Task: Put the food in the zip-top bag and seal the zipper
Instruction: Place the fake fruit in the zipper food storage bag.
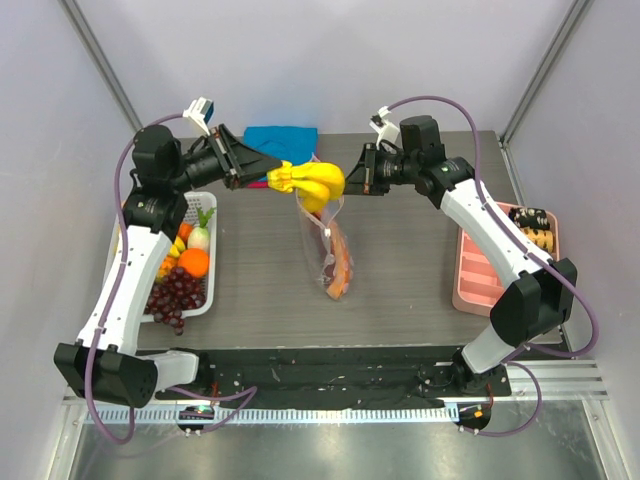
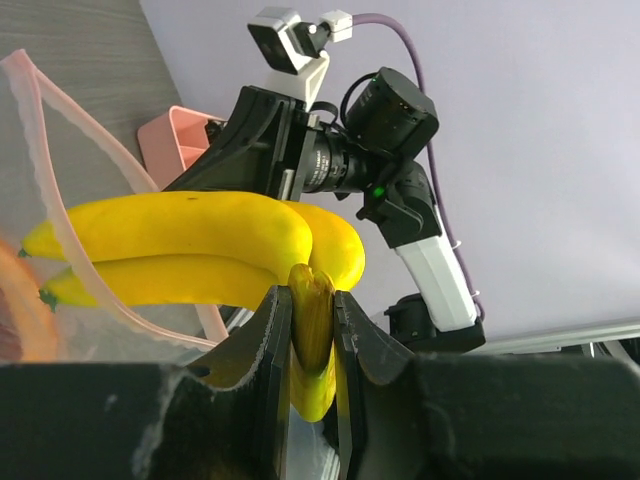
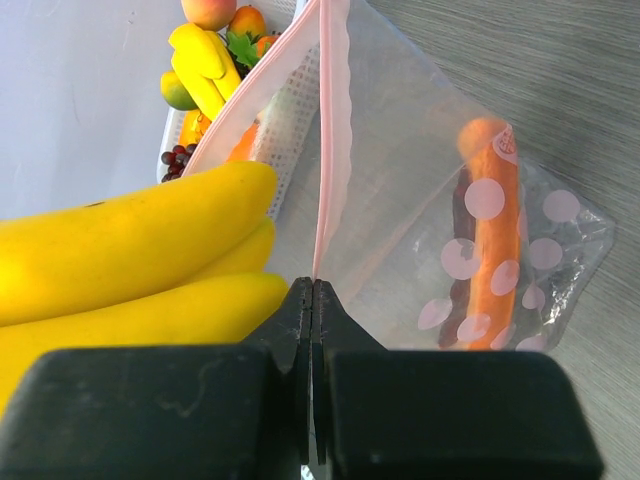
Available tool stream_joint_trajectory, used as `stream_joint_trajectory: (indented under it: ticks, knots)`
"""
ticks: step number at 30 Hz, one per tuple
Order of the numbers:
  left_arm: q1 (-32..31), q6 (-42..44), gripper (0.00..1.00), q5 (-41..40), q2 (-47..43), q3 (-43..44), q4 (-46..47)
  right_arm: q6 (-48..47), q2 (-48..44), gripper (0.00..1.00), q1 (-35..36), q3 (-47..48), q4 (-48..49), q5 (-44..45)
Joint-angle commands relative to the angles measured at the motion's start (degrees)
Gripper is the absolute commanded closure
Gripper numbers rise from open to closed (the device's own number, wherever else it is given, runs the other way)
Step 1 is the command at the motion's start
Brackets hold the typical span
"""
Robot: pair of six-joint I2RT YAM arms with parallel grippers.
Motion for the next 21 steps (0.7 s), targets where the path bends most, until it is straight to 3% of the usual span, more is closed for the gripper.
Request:
stream_joint_trajectory:
  ticks: [1,8,13,21]
  knots:
    - [-0.24,-0.82,1.0,1.8,-0.31,0.93,3.29,0.2,-1.49,0.99,0.07,1.58,1.53,-1.37]
    - [-0.24,17.46,1.0,-2.24,2.41,6.54,-17.89,0.46,-2.01,0.99,-0.02,2.02,1.61,-1.81]
    - [-1.2,24.5,1.0,-5.84,3.02,8.92,-22.48,0.11,-2.19,0.99,0.07,2.1,1.7,-2.25]
    - [-10.6,47.61,1.0,-18.57,9.43,23.94,-41.26,-0.41,-1.49,0.99,0.42,2.28,1.79,-4.53]
